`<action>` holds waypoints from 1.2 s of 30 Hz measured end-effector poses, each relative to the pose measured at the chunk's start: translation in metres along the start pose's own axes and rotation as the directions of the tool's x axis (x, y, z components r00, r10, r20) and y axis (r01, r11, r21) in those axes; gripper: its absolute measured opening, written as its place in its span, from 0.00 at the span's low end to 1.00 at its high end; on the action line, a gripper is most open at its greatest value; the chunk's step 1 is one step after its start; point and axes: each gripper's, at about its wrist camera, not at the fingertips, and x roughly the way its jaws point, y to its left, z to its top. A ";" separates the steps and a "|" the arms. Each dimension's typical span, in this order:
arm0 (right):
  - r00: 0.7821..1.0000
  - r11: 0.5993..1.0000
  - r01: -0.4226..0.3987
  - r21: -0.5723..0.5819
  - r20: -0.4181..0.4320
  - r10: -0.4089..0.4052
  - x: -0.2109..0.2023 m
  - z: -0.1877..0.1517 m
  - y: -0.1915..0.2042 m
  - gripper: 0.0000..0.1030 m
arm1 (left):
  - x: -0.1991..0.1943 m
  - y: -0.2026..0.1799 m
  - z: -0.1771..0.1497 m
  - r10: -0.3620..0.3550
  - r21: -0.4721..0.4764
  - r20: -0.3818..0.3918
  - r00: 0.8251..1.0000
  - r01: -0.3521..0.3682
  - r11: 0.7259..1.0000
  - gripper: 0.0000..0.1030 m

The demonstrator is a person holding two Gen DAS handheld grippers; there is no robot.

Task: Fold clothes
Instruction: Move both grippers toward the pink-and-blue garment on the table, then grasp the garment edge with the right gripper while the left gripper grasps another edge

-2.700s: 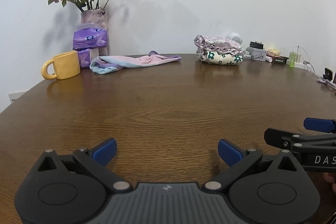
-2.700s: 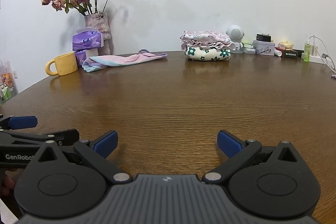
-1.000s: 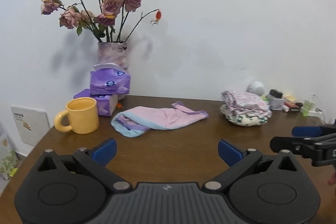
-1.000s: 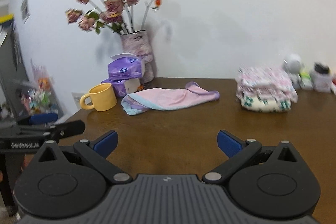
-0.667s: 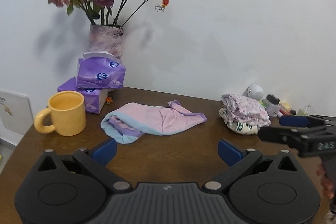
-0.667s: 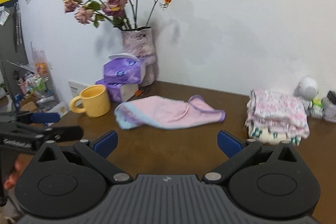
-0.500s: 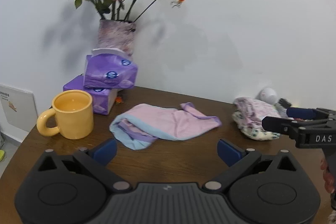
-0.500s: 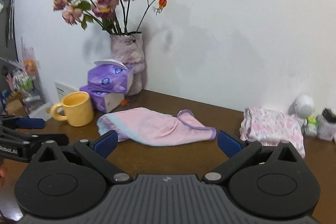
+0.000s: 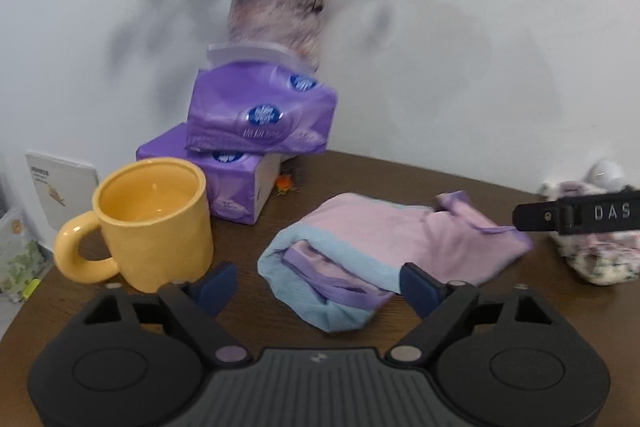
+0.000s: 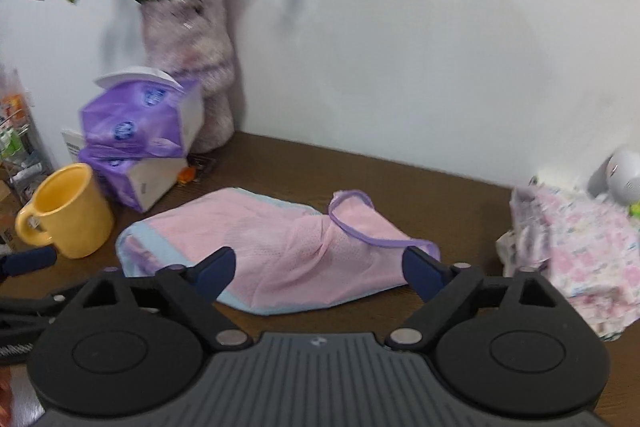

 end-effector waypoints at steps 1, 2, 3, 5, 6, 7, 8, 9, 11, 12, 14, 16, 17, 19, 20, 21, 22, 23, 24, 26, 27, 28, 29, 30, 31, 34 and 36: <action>1.000 1.000 0.002 0.022 -0.018 -0.001 0.011 0.001 -0.002 0.76 | 0.008 0.000 -0.001 0.002 0.000 -0.006 1.000 -0.002 1.000 0.77; 0.999 0.999 0.003 0.039 -0.034 -0.001 0.020 0.001 -0.004 0.75 | 0.015 0.000 -0.002 0.007 0.001 -0.011 1.000 -0.007 1.000 0.77; 0.999 0.998 0.004 0.055 -0.049 -0.001 0.029 0.002 -0.005 0.74 | 0.020 -0.001 -0.003 0.016 0.004 -0.016 1.000 -0.016 1.000 0.75; 0.998 0.997 0.015 0.069 -0.068 -0.011 0.045 0.001 -0.007 0.69 | 0.031 0.000 -0.004 0.033 0.011 -0.025 0.999 -0.032 0.999 0.74; 0.997 0.997 0.020 0.073 -0.078 -0.014 0.052 0.001 -0.008 0.64 | 0.035 0.000 -0.004 0.037 0.014 -0.030 0.999 -0.036 0.999 0.73; 0.996 0.997 0.021 0.080 -0.085 -0.015 0.058 0.001 -0.008 0.58 | 0.039 0.001 -0.005 0.041 0.017 -0.035 0.999 -0.040 0.999 0.73; 0.996 0.996 0.024 0.089 -0.089 -0.016 0.064 0.001 -0.009 0.56 | 0.042 0.001 -0.005 0.043 0.018 -0.041 0.998 -0.042 0.999 0.73; 0.996 0.995 0.026 0.099 -0.092 -0.017 0.069 0.002 -0.009 0.53 | 0.045 0.001 -0.005 0.041 0.014 -0.049 0.998 -0.041 0.999 0.72; 0.995 0.992 0.031 0.119 -0.099 -0.019 0.080 0.003 -0.011 0.48 | 0.051 0.001 -0.005 0.039 0.007 -0.064 0.997 -0.038 0.999 0.67; 0.995 0.991 0.033 0.129 -0.102 -0.020 0.085 0.003 -0.011 0.42 | 0.054 0.001 -0.005 0.041 0.003 -0.071 0.997 -0.041 0.999 0.66; 0.993 0.990 0.035 0.137 -0.113 -0.020 0.094 0.004 -0.009 0.35 | 0.059 0.002 -0.004 0.042 -0.008 -0.081 0.996 -0.043 0.999 0.64; 0.992 0.990 0.043 0.137 -0.125 -0.025 0.103 0.004 -0.007 0.33 | 0.064 0.004 -0.002 0.039 -0.021 -0.090 0.995 -0.041 0.999 0.63; 0.991 0.989 0.046 0.137 -0.132 -0.028 0.107 0.004 -0.006 0.33 | 0.066 0.005 -0.001 0.036 -0.026 -0.096 0.995 -0.039 0.999 0.60; 0.989 0.990 0.055 0.132 -0.147 -0.036 0.114 0.003 -0.003 0.28 | 0.072 0.005 -0.001 0.032 -0.031 -0.117 0.993 -0.036 0.999 0.53; 0.989 0.990 0.051 0.134 -0.146 -0.031 0.114 0.002 -0.003 0.27 | 0.074 0.004 0.000 0.039 -0.026 -0.120 0.992 -0.042 0.999 0.51; 0.989 0.990 0.045 0.136 -0.144 -0.025 0.114 0.001 -0.003 0.21 | 0.075 0.002 0.001 0.049 -0.016 -0.120 0.992 -0.051 0.999 0.44; 0.990 0.990 0.039 0.139 -0.142 -0.019 0.114 0.001 -0.004 0.15 | 0.075 0.001 0.002 0.052 -0.011 -0.121 0.991 -0.053 0.999 0.40; 0.990 0.989 0.033 0.141 -0.140 -0.014 0.114 0.000 -0.004 0.13 | 0.076 0.000 0.003 0.047 -0.008 -0.120 0.992 -0.048 0.999 0.30; 0.990 0.989 0.028 0.144 -0.138 -0.008 0.114 -0.001 -0.004 0.08 | 0.076 -0.001 0.004 0.043 -0.006 -0.119 0.992 -0.044 0.999 0.18; 0.991 0.990 0.018 0.142 -0.134 0.002 0.112 -0.001 -0.005 0.03 | 0.076 -0.001 0.005 0.035 -0.001 -0.116 0.993 -0.036 0.999 0.12; 0.991 0.990 0.013 0.137 -0.132 0.005 0.110 -0.001 -0.005 0.01 | 0.075 -0.001 0.005 0.035 0.002 -0.112 0.993 -0.034 0.999 0.10; 0.991 0.991 0.009 0.133 -0.130 0.009 0.107 0.000 -0.006 0.01 | 0.072 -0.001 0.007 0.034 0.008 -0.104 0.994 -0.034 0.999 0.09; 0.992 0.992 0.006 0.129 -0.125 0.011 0.103 0.000 -0.007 0.01 | 0.067 -0.003 0.009 0.035 0.019 -0.087 0.996 -0.033 0.999 0.08; 0.993 0.992 0.002 0.125 -0.120 0.013 0.098 0.001 -0.008 0.00 | 0.061 -0.004 0.012 0.035 0.029 -0.071 0.997 -0.033 0.999 0.08; 0.994 0.992 -0.001 0.123 -0.112 0.015 0.093 0.002 -0.009 0.00 | 0.056 -0.005 0.015 0.035 0.040 -0.054 0.998 -0.033 0.999 0.08; 0.996 0.993 -0.017 0.116 -0.082 0.026 0.072 0.005 -0.015 0.00 | 0.040 -0.010 0.023 0.034 0.071 -0.004 0.999 -0.034 0.997 0.08; 0.998 0.993 -0.025 0.119 -0.058 0.033 0.055 0.009 -0.020 0.00 | 0.029 -0.012 0.028 0.033 0.092 0.029 0.999 -0.036 0.995 0.08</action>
